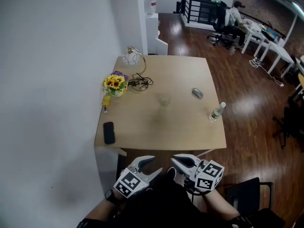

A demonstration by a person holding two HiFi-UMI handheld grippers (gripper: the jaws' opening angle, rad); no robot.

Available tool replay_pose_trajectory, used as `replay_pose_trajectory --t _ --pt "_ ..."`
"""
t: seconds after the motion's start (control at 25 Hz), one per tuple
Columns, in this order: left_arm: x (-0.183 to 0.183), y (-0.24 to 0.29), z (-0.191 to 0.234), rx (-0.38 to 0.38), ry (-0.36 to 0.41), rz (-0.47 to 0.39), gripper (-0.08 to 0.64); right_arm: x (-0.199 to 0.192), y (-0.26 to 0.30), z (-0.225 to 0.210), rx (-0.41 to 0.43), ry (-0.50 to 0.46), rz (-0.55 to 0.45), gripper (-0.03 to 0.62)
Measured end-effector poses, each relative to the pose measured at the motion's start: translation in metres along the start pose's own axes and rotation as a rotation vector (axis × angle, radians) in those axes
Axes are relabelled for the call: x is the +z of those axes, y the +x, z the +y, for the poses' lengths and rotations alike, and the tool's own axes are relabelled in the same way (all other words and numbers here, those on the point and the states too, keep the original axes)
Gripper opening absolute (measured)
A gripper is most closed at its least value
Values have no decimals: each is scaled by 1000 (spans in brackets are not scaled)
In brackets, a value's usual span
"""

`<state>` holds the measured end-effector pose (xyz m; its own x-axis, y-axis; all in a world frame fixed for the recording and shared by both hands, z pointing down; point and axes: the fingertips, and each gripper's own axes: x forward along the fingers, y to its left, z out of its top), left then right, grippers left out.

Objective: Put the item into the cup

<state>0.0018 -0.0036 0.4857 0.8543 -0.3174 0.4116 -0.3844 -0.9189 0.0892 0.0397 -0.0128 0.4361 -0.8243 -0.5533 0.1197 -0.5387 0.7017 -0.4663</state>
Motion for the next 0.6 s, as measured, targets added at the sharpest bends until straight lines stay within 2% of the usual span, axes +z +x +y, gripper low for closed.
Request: replay_pose_trajectory --t 0.24,0.32,0.6 --pt "-43 -64 -57 -40 -27 18 181 -52 -13 79 -83 -15 15 9" --pt "-52 -79 -69 -44 -31 22 181 -60 -17 103 -94 -50 25 9" --pt "-40 -100 -95 -27 11 -47 181 -66 -33 142 -103 -141 29 9"
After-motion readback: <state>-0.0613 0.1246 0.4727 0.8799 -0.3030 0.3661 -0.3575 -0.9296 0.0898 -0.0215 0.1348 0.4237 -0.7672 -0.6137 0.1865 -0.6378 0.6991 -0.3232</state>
